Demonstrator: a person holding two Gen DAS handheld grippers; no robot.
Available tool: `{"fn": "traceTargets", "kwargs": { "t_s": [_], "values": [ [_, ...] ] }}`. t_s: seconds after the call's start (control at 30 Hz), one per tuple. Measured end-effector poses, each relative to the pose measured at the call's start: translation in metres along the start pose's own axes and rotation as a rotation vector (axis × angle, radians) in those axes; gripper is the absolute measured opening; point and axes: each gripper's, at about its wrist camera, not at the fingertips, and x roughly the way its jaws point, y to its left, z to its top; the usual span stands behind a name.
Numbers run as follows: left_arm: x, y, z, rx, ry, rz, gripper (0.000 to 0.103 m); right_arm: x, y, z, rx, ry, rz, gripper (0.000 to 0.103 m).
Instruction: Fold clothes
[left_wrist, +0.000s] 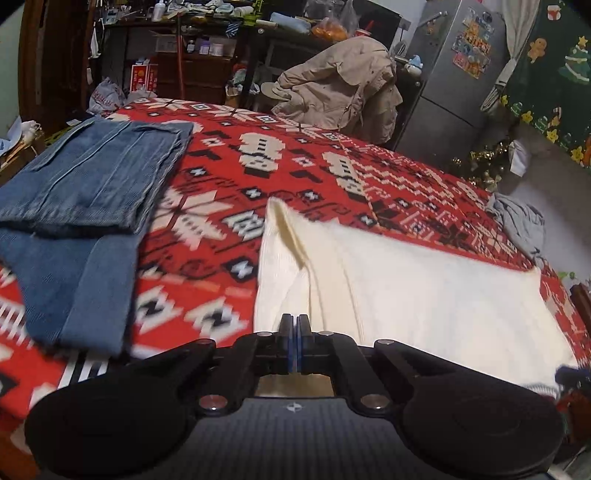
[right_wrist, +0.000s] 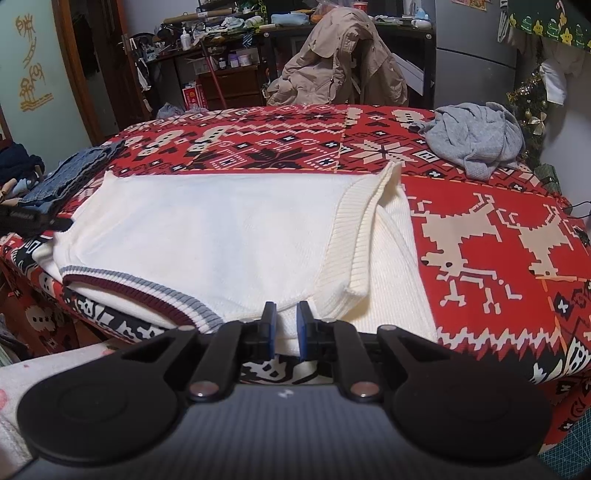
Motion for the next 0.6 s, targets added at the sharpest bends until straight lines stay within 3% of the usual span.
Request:
{"fn": "traceTargets", "kwargs": {
  "t_s": [0.13,0.27,0.6],
  "values": [
    [0.015,0.002,0.015,0.003,0.000,0.020,0.011,0.000,0.001,0.000,0.002,-0.001,-0.005,0.013],
    [0.017,0.005,0.019,0.010,0.010,0.008,0.012,-0.001,0.002,-0.001,0.003,-0.001,-0.007,0.013],
    [-0.017,0.005,-0.011,0.035,0.043,0.003,0.012,0.000,-0.001,0.000,0.001,0.002,0.003,0.013]
  ]
}}
